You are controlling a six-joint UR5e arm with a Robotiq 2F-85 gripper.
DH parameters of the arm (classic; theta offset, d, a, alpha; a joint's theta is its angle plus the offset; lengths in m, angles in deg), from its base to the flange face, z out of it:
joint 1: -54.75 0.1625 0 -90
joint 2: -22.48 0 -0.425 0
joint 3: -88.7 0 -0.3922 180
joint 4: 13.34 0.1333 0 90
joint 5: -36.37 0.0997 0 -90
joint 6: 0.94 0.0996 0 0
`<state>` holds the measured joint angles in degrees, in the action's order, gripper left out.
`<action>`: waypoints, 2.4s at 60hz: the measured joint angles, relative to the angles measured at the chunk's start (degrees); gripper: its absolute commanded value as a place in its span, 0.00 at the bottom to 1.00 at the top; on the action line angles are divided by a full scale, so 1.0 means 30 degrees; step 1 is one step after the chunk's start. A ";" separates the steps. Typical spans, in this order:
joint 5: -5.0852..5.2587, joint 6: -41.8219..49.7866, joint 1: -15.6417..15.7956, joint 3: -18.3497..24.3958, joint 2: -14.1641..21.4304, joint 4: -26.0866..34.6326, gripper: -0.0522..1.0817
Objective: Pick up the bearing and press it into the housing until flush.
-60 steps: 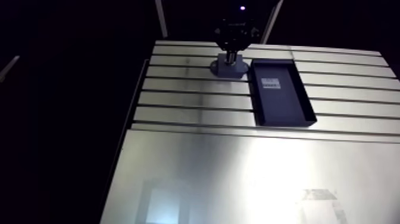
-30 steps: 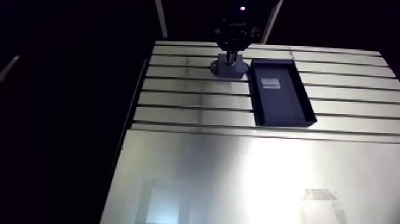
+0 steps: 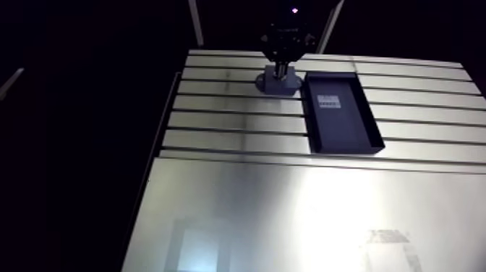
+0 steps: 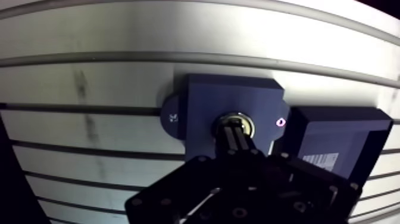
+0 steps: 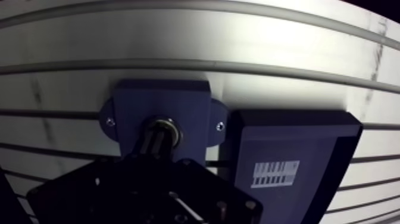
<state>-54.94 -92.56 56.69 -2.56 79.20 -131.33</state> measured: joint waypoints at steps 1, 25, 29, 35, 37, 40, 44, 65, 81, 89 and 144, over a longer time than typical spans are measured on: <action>-0.0001 0.0000 0.0000 0.0001 -0.0001 0.0000 1.00; -0.0034 -0.0019 -0.0005 -0.0005 -0.0041 -0.0110 1.00; -0.0038 -0.0030 -0.0005 -0.0008 -0.0051 -0.0129 1.00; -0.0039 -0.0043 -0.0004 -0.0023 -0.0064 -0.0137 1.00; -0.0039 -0.0044 -0.0003 -0.0029 -0.0069 -0.0138 1.00; -0.0041 -0.0050 -0.0003 -0.0036 -0.0076 -0.0140 1.00; -0.0043 -0.0052 -0.0003 -0.0046 -0.0084 -0.0139 1.00; -0.0044 -0.0058 -0.0003 -0.0057 -0.0084 -0.0143 1.00; -0.0007 -0.0083 -0.0049 -0.0048 -0.0039 -0.0096 1.00; 0.0044 -0.0118 -0.0053 0.0062 0.0213 -0.0074 1.00; -0.0071 -0.0315 -0.0007 0.0176 0.3367 0.3719 0.05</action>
<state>-55.15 -93.51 56.67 -2.03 89.30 -120.17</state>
